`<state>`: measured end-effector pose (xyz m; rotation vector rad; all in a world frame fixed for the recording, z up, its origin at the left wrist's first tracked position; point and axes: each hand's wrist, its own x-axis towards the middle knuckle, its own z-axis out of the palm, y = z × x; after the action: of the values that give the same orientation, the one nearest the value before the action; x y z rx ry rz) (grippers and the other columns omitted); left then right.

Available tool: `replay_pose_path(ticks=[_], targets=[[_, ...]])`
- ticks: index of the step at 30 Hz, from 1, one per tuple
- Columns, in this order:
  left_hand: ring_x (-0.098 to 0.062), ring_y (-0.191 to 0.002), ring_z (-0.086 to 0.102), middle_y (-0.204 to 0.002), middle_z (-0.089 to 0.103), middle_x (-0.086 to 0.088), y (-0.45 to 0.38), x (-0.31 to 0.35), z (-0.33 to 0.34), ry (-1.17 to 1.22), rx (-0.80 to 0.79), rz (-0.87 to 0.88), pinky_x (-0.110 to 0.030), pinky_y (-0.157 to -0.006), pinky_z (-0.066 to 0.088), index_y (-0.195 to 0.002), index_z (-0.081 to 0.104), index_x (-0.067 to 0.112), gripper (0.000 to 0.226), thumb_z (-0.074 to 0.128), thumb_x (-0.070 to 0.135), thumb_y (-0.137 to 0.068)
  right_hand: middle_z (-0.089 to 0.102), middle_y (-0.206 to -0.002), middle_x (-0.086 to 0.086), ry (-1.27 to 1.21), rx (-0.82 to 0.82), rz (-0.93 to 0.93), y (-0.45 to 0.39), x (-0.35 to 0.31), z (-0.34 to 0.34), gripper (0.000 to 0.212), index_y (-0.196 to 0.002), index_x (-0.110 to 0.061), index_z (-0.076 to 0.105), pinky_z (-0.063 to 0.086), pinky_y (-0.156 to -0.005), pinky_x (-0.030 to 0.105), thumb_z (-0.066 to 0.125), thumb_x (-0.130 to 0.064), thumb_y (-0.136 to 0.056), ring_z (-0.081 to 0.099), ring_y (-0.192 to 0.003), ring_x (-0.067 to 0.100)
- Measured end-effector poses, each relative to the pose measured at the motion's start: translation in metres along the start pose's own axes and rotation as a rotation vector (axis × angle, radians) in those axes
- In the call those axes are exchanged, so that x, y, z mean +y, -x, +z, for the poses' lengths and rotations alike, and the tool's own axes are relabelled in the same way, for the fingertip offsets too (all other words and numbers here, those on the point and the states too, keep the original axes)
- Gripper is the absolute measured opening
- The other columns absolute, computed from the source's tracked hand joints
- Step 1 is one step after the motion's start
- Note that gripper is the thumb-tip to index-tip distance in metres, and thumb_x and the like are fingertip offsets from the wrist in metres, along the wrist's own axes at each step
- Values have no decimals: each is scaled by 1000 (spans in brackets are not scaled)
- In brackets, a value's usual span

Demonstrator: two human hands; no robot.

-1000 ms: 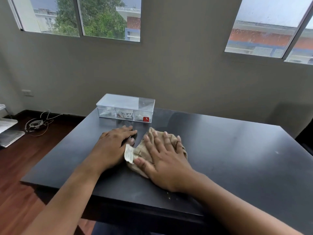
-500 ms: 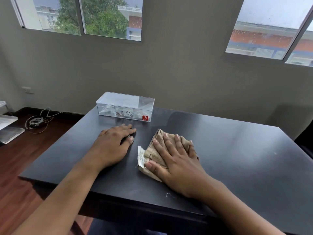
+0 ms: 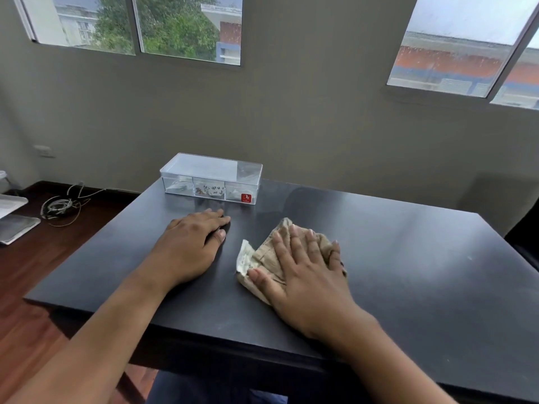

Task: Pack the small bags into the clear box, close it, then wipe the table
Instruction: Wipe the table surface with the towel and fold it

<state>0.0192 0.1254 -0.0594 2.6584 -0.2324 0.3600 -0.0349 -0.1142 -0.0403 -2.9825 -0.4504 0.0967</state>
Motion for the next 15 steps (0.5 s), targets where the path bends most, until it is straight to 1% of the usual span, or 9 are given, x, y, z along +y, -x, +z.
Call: replay_pose_path(ticks=[2, 4, 6, 8, 11, 13, 15], targets=[[-10, -148, 32, -156, 44, 12, -1, 0, -1, -9, -7, 5, -41, -120, 24, -144, 51, 33, 43, 47, 34, -102, -26, -168, -11, -14, 28, -96, 16, -10, 2, 83, -160, -42, -15, -22, -122, 53, 10, -83, -92, -33, -153, 16], [-10, -148, 32, -156, 43, 11, -1, 0, -2, -18, -18, 9, -41, -120, 24, -144, 50, 33, 43, 47, 34, -102, -28, -166, -17, -32, 12, -186, 35, -8, 1, 82, -159, -46, -15, -22, -123, 48, 12, -84, -92, -37, -149, 8], [-10, -148, 32, -156, 43, 11, -1, 0, -1, -12, -18, 14, -40, -120, 23, -145, 50, 32, 43, 47, 33, -102, -29, -165, -21, -37, -10, -223, 49, 2, -1, 81, -157, -51, -15, -22, -123, 43, 13, -87, -90, -39, -147, 1], [-10, -148, 32, -156, 44, 11, -1, 1, -1, -5, -12, 17, -39, -120, 23, -144, 51, 32, 43, 48, 32, -102, -27, -164, -25, -29, -37, -201, 49, 15, -5, 81, -156, -55, -14, -20, -124, 41, 16, -89, -89, -37, -147, -1], [-9, -148, 32, -156, 44, 12, 0, 1, 0, 6, -9, 11, -39, -119, 23, -144, 51, 32, 42, 48, 32, -102, -25, -165, -26, -19, -52, -82, 20, 37, -13, 80, -156, -55, -13, -16, -126, 44, 16, -87, -90, -30, -152, 3], [-9, -148, 32, -156, 44, 12, 0, 1, 0, 10, -6, 12, -39, -119, 23, -144, 51, 32, 42, 48, 31, -102, -22, -167, -23, -29, -31, 6, -5, 45, -14, 81, -158, -52, -11, -15, -125, 48, 13, -87, -89, -25, -154, 6], [-9, -148, 31, -156, 43, 12, 1, 1, -1, 4, -6, 13, -38, -119, 23, -144, 51, 32, 42, 47, 31, -102, -18, -170, -18, -33, -27, 51, -22, 45, -14, 84, -160, -48, -10, -14, -125, 53, 10, -87, -88, -22, -156, 11]])
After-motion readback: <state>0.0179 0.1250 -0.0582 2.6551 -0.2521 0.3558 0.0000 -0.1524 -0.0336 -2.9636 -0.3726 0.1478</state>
